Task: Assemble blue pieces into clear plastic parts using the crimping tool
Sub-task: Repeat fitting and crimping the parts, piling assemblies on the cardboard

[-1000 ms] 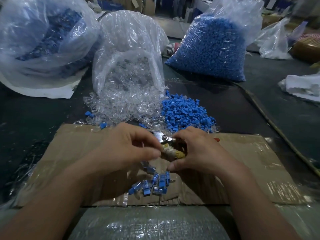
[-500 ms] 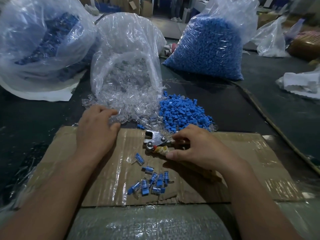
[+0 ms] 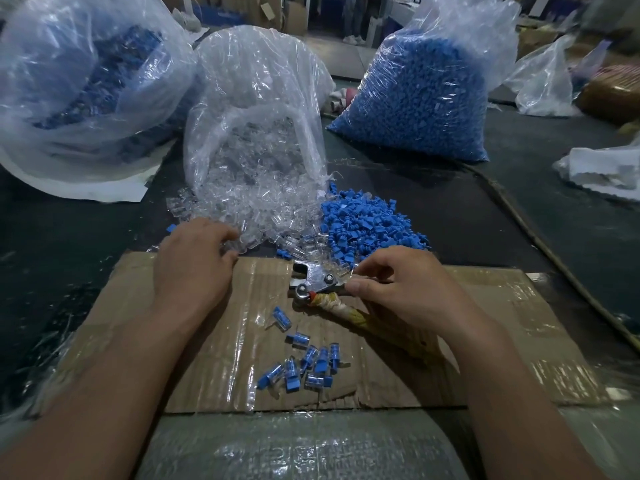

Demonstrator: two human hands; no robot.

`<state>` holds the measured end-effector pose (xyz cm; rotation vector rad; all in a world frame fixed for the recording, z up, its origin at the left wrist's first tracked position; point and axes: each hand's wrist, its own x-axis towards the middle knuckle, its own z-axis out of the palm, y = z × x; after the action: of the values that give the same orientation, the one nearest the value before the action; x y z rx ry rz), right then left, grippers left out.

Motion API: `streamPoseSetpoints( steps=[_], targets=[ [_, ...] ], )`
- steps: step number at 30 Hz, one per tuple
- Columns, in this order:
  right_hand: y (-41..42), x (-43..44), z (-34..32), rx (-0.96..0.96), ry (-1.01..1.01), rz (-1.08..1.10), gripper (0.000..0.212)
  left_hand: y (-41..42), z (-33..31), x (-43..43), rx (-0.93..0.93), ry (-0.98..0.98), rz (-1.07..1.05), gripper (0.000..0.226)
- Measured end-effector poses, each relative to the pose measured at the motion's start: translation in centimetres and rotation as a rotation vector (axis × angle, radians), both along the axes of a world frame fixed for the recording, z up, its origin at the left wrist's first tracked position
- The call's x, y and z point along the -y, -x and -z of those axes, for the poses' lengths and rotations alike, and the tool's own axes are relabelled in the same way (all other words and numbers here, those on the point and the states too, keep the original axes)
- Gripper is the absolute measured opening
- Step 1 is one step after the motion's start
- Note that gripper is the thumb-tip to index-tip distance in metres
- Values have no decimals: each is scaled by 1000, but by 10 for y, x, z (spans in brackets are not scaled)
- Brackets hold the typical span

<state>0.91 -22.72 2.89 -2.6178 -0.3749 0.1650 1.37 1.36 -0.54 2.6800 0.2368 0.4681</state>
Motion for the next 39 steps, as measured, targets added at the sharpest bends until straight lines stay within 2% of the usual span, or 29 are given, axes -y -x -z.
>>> streamPoseSetpoints(
  steps=[10,17,20,23,28,34,39],
  targets=[
    [-3,4,-1,64,-94,80,9,10,-8,11,196,240,150,27],
    [-7,12,-1,173,-136,211,15,13,-10,12,207,260,124,24],
    [-7,12,0,176,-139,222,16,13,-8,12,140,198,113,30],
    [-6,11,0,177,-135,218,18,11,-6,12,-34,55,80,41],
    [-8,10,1,168,-130,224,16,11,-5,11,-48,-21,117,31],
    [-8,10,2,168,-116,222,18,11,-5,12,0,48,149,19],
    [-9,12,4,185,-132,261,21,13,-10,14,88,331,167,27]
  ],
)
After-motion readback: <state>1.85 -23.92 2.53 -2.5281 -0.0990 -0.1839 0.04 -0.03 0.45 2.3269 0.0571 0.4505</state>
